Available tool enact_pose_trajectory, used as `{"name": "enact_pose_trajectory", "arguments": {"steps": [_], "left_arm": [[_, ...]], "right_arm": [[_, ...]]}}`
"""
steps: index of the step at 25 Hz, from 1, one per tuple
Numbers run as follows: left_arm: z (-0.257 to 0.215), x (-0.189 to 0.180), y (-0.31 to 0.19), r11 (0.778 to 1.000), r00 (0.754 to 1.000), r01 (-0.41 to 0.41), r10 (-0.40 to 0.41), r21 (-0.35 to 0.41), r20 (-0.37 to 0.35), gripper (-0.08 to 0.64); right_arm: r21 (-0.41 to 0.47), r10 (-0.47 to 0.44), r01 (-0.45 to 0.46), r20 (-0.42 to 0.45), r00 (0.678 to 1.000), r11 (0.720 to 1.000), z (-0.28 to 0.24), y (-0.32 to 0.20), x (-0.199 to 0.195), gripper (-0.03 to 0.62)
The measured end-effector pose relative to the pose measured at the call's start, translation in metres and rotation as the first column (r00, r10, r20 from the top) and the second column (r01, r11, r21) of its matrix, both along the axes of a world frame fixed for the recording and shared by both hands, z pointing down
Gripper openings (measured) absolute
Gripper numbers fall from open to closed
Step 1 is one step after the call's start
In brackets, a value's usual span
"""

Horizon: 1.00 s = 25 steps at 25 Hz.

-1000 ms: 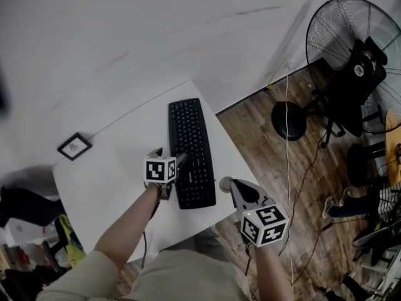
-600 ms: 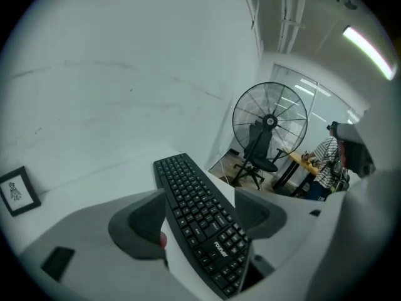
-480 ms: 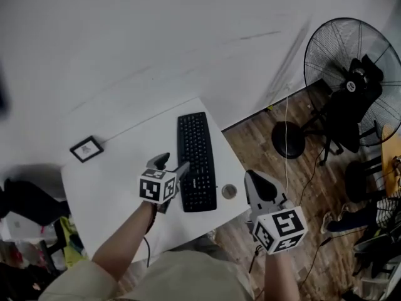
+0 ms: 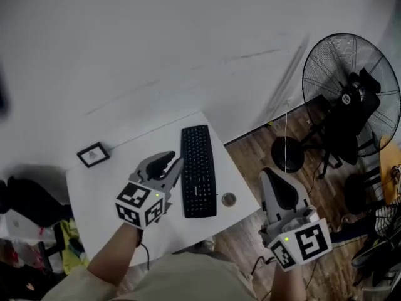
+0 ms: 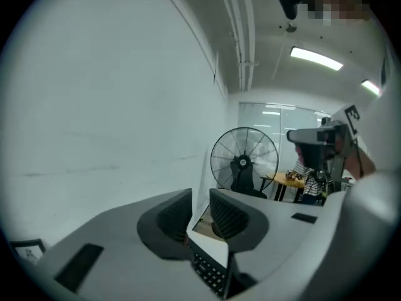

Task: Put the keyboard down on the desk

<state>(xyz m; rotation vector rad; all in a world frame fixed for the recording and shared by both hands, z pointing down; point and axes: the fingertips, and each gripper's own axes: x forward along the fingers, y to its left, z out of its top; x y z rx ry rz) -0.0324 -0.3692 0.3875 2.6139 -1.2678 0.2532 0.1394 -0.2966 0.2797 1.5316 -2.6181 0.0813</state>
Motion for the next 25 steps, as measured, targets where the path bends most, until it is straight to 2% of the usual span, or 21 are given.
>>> {"name": "enact_pose_trajectory", "arguments": {"steps": [3,6,9,13,20,25], "left_arm": [[-0.036,-0.003,0.012,0.997,1.000,-0.006,0.008,0.075,-0.023,0.061],[-0.056,-0.005,0.024,0.992,1.000,-0.010,0.013,0.125,-0.021,0.061],[-0.064,-0.003,0.038,0.987,1.000,-0.025,0.025,0.156,0.001,0.059],[-0.061,-0.003,0.052,0.986,1.000,-0.004,0.006,0.165,-0.014,0.032],[-0.030,-0.010,0.063,0.983,1.000,-0.005,0.000,0.183,0.027,0.021],[0.000,-0.022,0.061,0.991,0.998,0.017,-0.025,0.132,0.059,0.021]], "right_arm": [[0.038,-0.002,0.002,0.007,1.000,0.999,-0.015,0.008,0.000,0.025],[0.052,-0.003,0.003,-0.001,1.000,0.999,-0.021,0.016,-0.001,0.026],[0.061,0.002,-0.002,0.005,1.000,0.998,-0.024,0.024,-0.001,0.025],[0.083,0.028,-0.026,-0.014,1.000,0.996,-0.021,0.032,0.001,0.025],[-0.016,0.037,-0.038,-0.023,0.999,0.999,0.018,0.034,0.004,0.025],[-0.118,0.020,-0.022,-0.020,1.000,0.993,0.065,0.030,0.003,0.025]]}}
